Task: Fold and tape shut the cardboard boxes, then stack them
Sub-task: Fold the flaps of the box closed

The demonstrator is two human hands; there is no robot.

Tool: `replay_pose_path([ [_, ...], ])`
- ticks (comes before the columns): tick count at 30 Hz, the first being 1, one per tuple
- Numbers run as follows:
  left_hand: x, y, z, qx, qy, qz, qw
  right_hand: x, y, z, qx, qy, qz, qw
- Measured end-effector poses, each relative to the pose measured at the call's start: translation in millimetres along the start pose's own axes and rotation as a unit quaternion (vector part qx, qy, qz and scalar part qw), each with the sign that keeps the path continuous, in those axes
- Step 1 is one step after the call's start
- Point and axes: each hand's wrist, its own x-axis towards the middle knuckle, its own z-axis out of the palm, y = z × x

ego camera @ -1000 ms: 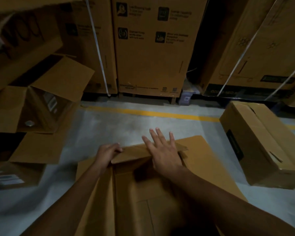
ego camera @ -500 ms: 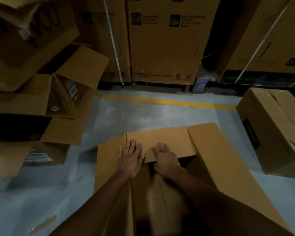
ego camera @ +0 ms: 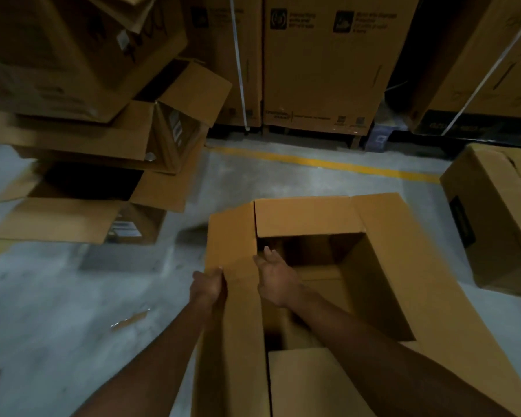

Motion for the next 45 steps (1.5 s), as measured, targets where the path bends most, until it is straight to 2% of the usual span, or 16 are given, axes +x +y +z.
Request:
replay_pose_path([
  [4, -18.4, 9.0, -40.8, -0.039, -0.001, 0.034, 0.999, -38.3, -14.1, -0.9, 0.021, -0.007, 0.009, 1.000],
  [8, -54.7, 39.1, -77.7, -0.139, -0.019, 0.103, 0.985, -71.8, -31.4, 1.3, 0.049, 0.033, 0.009, 0.998],
  [11, -104.3, 57.4, -83.1, -0.178, -0.083, 0.166, 0.966, -97.1, -42.5, 8.9, 0.123, 0.062, 0.006, 0.990],
  [13, -143.3, 59.0, -73.8, -0.187, -0.145, 0.204, 0.950, -120.3, -51.6, 9.8, 0.185, 0.108, 0.013, 0.977],
  [16, -179.9, 34.1, -46.5, -0.124, -0.191, 0.273, 0.935, -152.3, -50.1, 8.6, 0.256, 0.220, 0.060, 0.939],
  [18, -191.5, 8.6, -31.2, -0.007, -0.181, 0.345, 0.921, -169.5, -41.5, 9.7, 0.303, 0.267, 0.090, 0.910],
  [20, -195.5, -14.5, -19.6, 0.083, -0.180, 0.374, 0.906, -183.2, -33.1, 9.7, 0.336, 0.286, 0.111, 0.891],
  [23, -198.6, -37.0, -11.9, 0.161, -0.178, 0.382, 0.892, -198.7, -25.3, 8.0, 0.292, 0.268, 0.109, 0.912],
  [26, -191.6, -46.2, -2.2, 0.263, -0.136, 0.419, 0.858, -201.5, -15.1, 5.8, 0.148, 0.231, 0.137, 0.952],
  [28, -193.7, -44.4, 6.4, 0.345, -0.108, 0.442, 0.821, -202.8, -6.2, 5.7, 0.067, 0.209, 0.196, 0.956],
  [31, -197.4, -40.0, 26.2, 0.364, -0.094, 0.485, 0.790, -199.8, 13.5, 16.4, 0.031, 0.194, 0.247, 0.949],
  [34, -187.1, -42.9, 49.6, 0.363, -0.098, 0.492, 0.785, -189.9, 30.0, 37.4, -0.011, 0.152, 0.222, 0.963],
  [38, -182.0, -58.2, 74.9, 0.412, -0.052, 0.474, 0.777, -178.8, 55.3, 69.5, -0.032, 0.034, 0.164, 0.985],
  [42, -181.4, -58.1, 83.3, 0.438, -0.041, 0.462, 0.770, -181.2, 72.0, 80.0, -0.025, 0.013, 0.136, 0.990],
  [45, -183.5, -50.9, 82.7, 0.449, -0.045, 0.459, 0.766, -183.3, 72.6, 78.4, -0.010, 0.033, 0.128, 0.991],
])
